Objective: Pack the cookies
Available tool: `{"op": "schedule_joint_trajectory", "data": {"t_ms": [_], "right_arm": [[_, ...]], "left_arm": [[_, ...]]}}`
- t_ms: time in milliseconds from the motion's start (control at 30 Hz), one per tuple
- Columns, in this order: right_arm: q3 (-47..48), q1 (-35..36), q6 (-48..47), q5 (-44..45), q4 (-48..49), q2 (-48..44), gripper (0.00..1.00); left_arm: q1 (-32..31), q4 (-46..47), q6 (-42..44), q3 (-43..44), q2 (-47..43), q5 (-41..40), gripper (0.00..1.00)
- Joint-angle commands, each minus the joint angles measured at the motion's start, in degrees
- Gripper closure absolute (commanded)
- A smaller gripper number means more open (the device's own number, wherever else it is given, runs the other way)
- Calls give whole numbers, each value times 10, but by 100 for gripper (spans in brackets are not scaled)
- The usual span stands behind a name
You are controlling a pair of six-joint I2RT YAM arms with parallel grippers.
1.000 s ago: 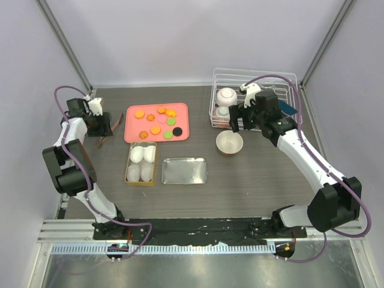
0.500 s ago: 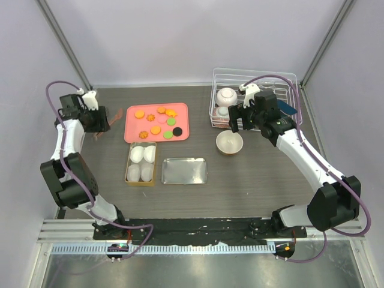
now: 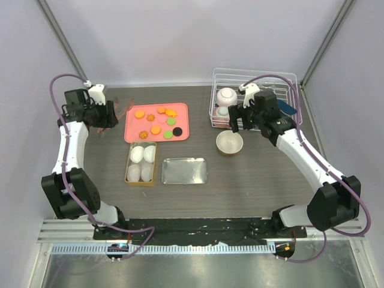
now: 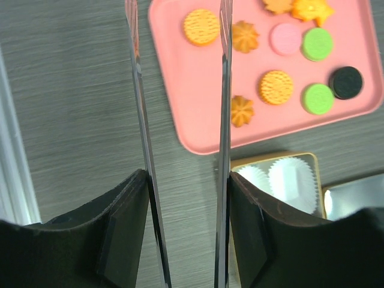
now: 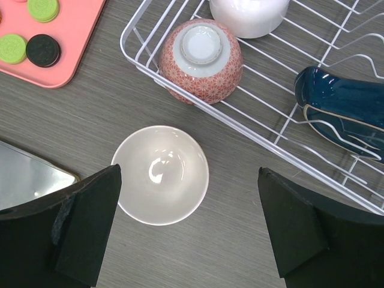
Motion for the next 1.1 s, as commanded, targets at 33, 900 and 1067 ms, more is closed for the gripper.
{"op": "schedule_joint_trajectory", "data": {"t_ms": [33,900,1067], "right_arm": [[23,4,-6,7,8,5,0],[20,4,-8,-3,9,16,0],[20,4,-9,-4,9,14,0]], "left_arm": [[-50,-16,11,20,-27,6,43],[-107,78,-5,7,83,-85,44],[-110,80,-4,8,100,-94,44]]}}
